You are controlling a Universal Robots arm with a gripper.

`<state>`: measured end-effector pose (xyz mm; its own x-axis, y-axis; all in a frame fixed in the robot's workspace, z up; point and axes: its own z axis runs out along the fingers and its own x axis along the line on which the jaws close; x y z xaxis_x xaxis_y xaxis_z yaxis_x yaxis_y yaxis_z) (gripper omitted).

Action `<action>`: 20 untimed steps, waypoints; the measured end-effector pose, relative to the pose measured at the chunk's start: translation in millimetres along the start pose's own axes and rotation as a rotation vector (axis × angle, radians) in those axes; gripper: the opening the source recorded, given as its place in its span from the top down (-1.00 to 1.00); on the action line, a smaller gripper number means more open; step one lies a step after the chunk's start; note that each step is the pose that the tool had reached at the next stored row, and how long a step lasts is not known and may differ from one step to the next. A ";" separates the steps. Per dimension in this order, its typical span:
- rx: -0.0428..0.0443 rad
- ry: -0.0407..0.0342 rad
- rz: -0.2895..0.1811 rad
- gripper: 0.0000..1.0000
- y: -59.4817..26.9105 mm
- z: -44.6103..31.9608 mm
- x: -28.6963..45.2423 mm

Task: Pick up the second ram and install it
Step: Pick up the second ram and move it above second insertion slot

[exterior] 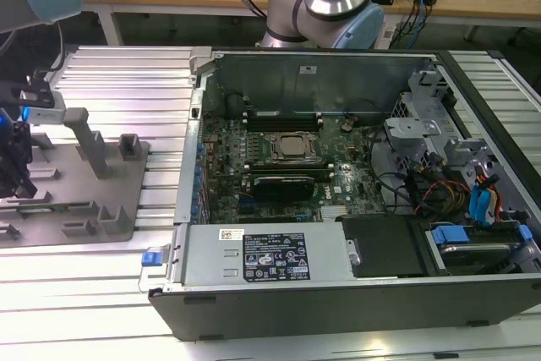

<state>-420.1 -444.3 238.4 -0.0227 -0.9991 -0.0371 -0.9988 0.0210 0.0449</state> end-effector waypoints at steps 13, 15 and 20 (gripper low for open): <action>-0.0013 0.0019 -0.031 0.84 3.1 10.4 0.5; -0.0012 0.0019 -0.031 0.73 3.1 10.4 0.5; -0.0012 0.0019 -0.032 0.32 3.1 10.5 0.5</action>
<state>-423.6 -444.3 228.1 0.0089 -0.9993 -0.0366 -0.9989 -0.0105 0.0450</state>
